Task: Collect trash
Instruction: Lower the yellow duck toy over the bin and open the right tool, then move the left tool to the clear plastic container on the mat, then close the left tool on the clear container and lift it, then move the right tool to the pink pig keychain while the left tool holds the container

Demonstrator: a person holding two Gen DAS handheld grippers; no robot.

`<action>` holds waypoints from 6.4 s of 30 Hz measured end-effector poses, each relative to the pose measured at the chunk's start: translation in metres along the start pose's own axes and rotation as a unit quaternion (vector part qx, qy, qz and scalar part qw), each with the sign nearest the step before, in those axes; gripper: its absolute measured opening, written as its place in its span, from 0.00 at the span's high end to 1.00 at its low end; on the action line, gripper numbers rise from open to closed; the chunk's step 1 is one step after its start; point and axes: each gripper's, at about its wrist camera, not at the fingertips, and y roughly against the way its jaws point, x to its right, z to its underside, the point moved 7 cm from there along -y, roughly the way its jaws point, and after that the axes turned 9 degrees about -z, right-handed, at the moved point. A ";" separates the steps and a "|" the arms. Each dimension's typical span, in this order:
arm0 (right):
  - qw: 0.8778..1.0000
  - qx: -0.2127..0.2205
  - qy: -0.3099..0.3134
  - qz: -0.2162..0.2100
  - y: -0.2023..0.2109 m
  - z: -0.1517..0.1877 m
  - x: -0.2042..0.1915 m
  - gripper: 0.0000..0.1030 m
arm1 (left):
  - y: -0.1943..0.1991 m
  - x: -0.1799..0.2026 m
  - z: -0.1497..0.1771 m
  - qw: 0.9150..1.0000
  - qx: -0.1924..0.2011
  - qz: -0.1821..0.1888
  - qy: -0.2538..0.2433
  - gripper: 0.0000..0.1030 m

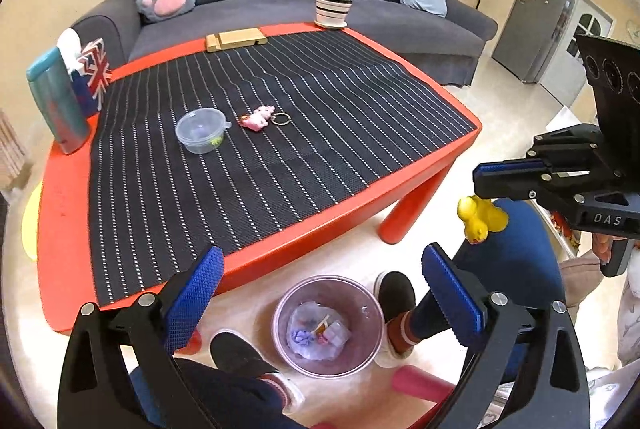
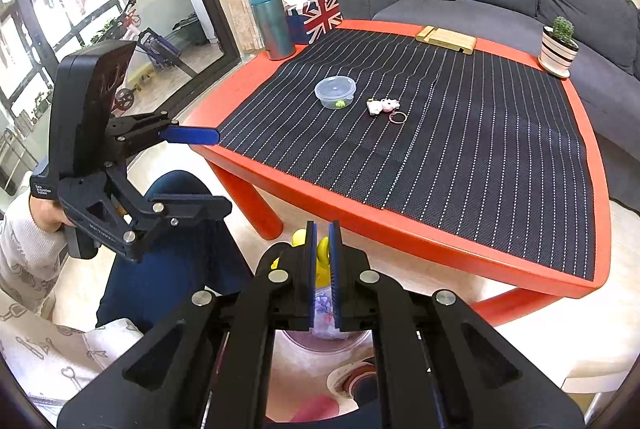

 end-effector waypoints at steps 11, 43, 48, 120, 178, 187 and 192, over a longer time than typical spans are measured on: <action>1.000 -0.007 0.007 -0.014 -0.008 -0.001 -0.014 0.95 | 0.009 -0.015 0.004 1.000 0.006 -0.007 0.017 0.07; 1.000 0.004 -0.012 0.006 -0.016 -0.004 -0.008 0.06 | 0.015 -0.039 0.008 0.999 0.012 -0.018 0.041 0.07; 1.000 0.004 -0.015 0.008 -0.016 -0.003 -0.005 0.05 | 0.013 -0.038 0.007 0.999 0.011 -0.018 0.040 0.07; 0.997 0.000 -0.069 0.035 -0.034 -0.042 0.066 0.04 | -0.165 -0.110 -0.098 0.994 -0.094 -0.046 0.021 0.38; 0.982 -0.177 0.044 0.046 -0.203 -0.141 0.107 0.28 | -0.082 -0.132 -0.075 0.996 -0.025 -0.054 0.064 0.38; 0.982 -0.180 0.042 0.048 -0.210 -0.136 0.110 0.58 | -0.084 -0.129 -0.070 0.996 -0.027 -0.049 0.063 0.38; 0.983 -0.171 0.040 0.048 -0.204 -0.135 0.109 0.58 | -0.084 -0.127 -0.071 0.997 -0.025 -0.048 0.062 0.38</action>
